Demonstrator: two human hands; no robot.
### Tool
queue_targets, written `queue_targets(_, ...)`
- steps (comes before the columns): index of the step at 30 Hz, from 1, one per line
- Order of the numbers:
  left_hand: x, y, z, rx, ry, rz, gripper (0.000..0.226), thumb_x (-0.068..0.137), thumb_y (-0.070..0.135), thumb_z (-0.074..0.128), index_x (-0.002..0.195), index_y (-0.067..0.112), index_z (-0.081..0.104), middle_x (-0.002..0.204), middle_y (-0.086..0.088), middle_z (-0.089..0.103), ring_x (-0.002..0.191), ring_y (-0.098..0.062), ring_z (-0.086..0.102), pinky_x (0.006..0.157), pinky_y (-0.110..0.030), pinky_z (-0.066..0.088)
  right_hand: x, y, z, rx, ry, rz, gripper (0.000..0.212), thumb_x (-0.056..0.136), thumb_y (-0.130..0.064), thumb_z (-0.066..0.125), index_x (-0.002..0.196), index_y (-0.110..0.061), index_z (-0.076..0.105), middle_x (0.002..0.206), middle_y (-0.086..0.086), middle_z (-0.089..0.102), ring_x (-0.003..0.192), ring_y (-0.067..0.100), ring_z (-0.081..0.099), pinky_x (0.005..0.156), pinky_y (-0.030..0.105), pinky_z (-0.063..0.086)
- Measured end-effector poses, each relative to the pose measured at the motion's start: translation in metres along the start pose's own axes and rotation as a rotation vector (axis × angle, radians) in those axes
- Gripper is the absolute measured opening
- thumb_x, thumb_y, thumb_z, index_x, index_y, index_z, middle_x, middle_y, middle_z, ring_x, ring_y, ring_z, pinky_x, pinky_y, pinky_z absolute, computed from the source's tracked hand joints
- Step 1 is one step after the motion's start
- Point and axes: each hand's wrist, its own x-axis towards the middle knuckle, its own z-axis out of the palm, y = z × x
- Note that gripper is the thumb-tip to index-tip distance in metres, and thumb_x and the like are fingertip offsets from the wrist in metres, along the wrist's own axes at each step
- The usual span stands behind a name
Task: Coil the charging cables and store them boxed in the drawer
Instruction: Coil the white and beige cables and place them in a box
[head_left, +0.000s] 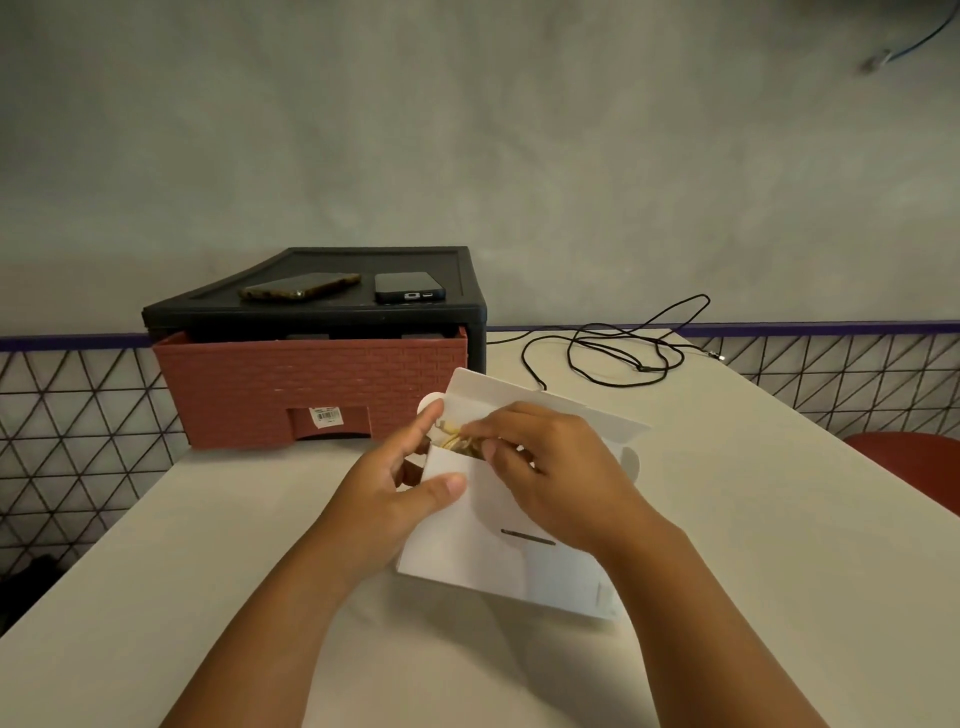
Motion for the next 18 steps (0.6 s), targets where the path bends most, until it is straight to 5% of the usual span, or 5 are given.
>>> queue_targets(3,0.0007,-0.0033,0.0005,0.002,0.008,-0.012,0.064,0.082,0.014,0.069,0.132,0.044,0.042,0.122,0.001,0.058,0.104,-0.019,0.061,0.076,-0.023,0.054,-0.0006,-0.0061,0.0005,0.012,-0.065,-0.005,0.037,0.086,-0.032,0.043,0.113,-0.023,0.066,0.108,-0.007,0.065,0.093,0.008,0.057,0.077,0.024,0.047)
queue_targets(7,0.0004,-0.0044,0.0035,0.014,0.006,0.006,0.06,0.084,0.012,0.064,0.128,0.045,0.041,0.122,-0.002,0.057,0.098,-0.008,0.059,0.068,-0.01,0.048,-0.0014,-0.0106,0.0032,-0.095,-0.137,0.017,0.023,0.089,-0.028,0.048,0.102,-0.02,0.065,0.094,-0.003,0.064,0.082,0.016,0.055,0.071,0.031,0.046)
queue_targets(12,0.0001,-0.0071,0.0041,-0.016,0.01,-0.022,0.062,0.084,0.01,0.063,0.133,0.039,0.041,0.119,-0.003,0.059,0.1,-0.01,0.061,0.069,-0.012,0.049,-0.0008,-0.0073,0.0016,-0.118,-0.221,0.079,0.027,0.092,-0.034,0.046,0.09,-0.017,0.067,0.085,0.001,0.063,0.077,0.019,0.056,0.069,0.036,0.049)
queue_targets(16,0.0001,-0.0092,0.0086,-0.001,0.003,-0.013,0.059,0.086,0.007,0.06,0.129,0.042,0.04,0.103,0.019,0.055,0.083,0.016,0.059,0.067,-0.008,0.047,-0.0002,-0.0062,0.002,-0.05,-0.307,0.168,0.036,0.089,-0.042,0.051,0.061,-0.019,0.051,0.065,0.0,0.053,0.062,0.019,0.048,0.058,0.031,0.039)
queue_targets(18,0.0006,-0.0115,0.0077,0.01,0.001,-0.026,0.059,0.088,0.006,0.058,0.131,0.041,0.038,0.105,0.019,0.055,0.083,0.015,0.059,0.068,-0.009,0.048,0.0001,-0.0053,0.002,-0.037,-0.33,0.193,0.036,0.089,-0.044,0.051,0.059,-0.024,0.046,0.067,0.0,0.054,0.064,0.019,0.051,0.06,0.031,0.041)
